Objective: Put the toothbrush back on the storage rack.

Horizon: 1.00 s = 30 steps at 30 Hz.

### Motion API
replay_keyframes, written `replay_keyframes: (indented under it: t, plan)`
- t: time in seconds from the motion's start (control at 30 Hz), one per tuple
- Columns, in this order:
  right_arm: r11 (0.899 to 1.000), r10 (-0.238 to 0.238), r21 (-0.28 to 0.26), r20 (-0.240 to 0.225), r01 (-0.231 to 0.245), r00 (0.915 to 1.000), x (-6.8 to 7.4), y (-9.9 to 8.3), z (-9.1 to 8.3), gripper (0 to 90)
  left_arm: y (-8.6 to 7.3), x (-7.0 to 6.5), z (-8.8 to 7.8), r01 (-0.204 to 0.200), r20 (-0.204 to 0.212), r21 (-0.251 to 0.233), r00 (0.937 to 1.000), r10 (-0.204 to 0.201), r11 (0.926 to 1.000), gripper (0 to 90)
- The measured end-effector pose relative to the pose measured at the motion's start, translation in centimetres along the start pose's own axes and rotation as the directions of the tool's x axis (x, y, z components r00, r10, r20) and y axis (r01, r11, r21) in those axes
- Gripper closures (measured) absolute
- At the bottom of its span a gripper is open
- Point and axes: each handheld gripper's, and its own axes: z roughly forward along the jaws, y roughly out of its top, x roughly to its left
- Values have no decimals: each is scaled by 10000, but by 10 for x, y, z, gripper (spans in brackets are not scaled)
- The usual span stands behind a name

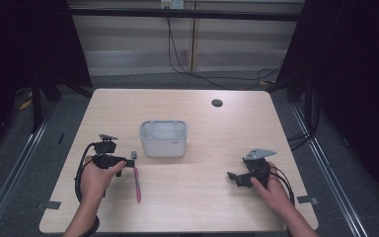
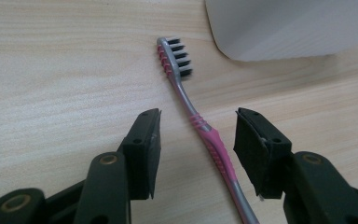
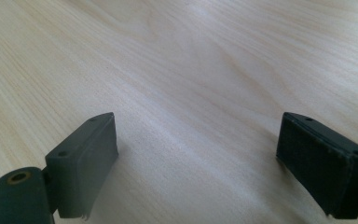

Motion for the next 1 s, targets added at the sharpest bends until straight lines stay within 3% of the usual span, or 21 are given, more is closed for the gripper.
replay_keyframes:
  t: [0.2,0.47,0.63,0.67,1.0]
  plan:
    - [10000,5,2,-3,-5,10000,0,0,0,117,2,1,6,354,-54,322,9994,-353,9989,532]
    - [10000,-7,-2,-2,7,10000,0,0,0,117,6,-4,10,507,-126,517,9987,-502,9974,564]
    - [10000,-6,-1,-2,6,10000,0,0,0,117,8,-7,16,655,-357,815,9974,-627,9945,603]
    - [10000,9,5,-2,-9,10000,0,0,0,117,8,-8,19,837,-364,780,9960,-811,9934,603]
    - [10000,2,5,5,-2,10000,0,0,0,117,11,-11,26,941,-795,1043,9931,-860,9901,627]
